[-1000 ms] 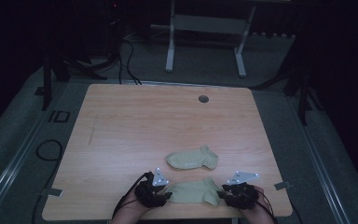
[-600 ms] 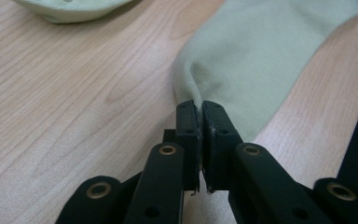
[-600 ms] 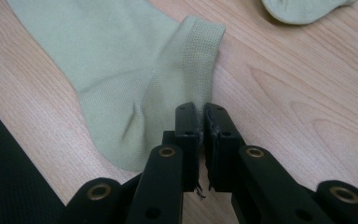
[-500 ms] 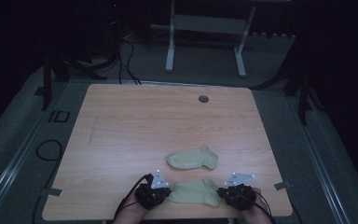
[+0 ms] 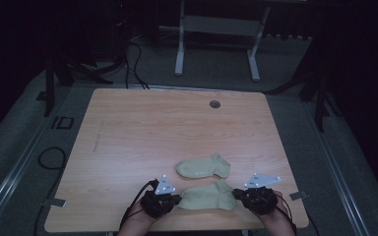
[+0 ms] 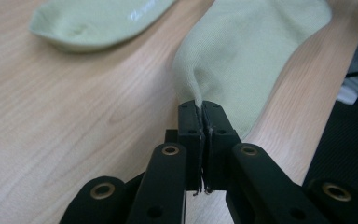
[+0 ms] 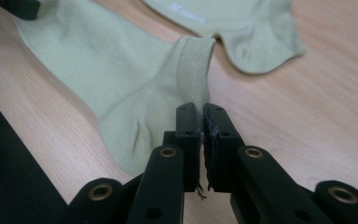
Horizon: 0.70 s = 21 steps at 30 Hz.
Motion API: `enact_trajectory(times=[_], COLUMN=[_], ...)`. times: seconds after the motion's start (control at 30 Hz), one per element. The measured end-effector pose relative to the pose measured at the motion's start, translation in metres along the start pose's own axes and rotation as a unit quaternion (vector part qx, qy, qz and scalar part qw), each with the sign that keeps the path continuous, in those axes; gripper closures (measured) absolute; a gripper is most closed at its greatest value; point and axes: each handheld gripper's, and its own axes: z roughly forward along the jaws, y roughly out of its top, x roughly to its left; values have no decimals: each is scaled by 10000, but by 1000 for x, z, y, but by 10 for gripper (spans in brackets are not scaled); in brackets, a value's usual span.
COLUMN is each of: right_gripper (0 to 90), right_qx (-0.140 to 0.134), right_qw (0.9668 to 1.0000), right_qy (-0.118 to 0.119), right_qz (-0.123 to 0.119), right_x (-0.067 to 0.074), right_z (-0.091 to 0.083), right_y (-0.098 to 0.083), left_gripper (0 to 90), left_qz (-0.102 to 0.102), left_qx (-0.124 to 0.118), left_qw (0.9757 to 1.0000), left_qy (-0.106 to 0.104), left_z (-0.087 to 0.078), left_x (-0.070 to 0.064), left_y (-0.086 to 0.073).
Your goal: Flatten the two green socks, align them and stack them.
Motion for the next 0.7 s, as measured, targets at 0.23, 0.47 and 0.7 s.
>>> enact_trajectory(times=[0.23, 0.47, 0.7], right_gripper=[852, 852, 852], right_qx=[-214, -373, -465], right_qw=[9997, 9990, 9983], right_qy=[-80, -230, -303], right_qz=[49, -44, -196], right_x=[-5, -12, -23], right_z=[-13, -22, -22], right_y=[12, 32, 63], left_gripper=[873, 873, 873], left_qz=[89, 179, 127], left_qx=[-136, -185, -231], left_qw=[9999, 9996, 9995], left_qy=[-10, 79, 199], left_z=[-12, -23, -28], left_x=[5, 13, 27], left_y=[20, 41, 60])
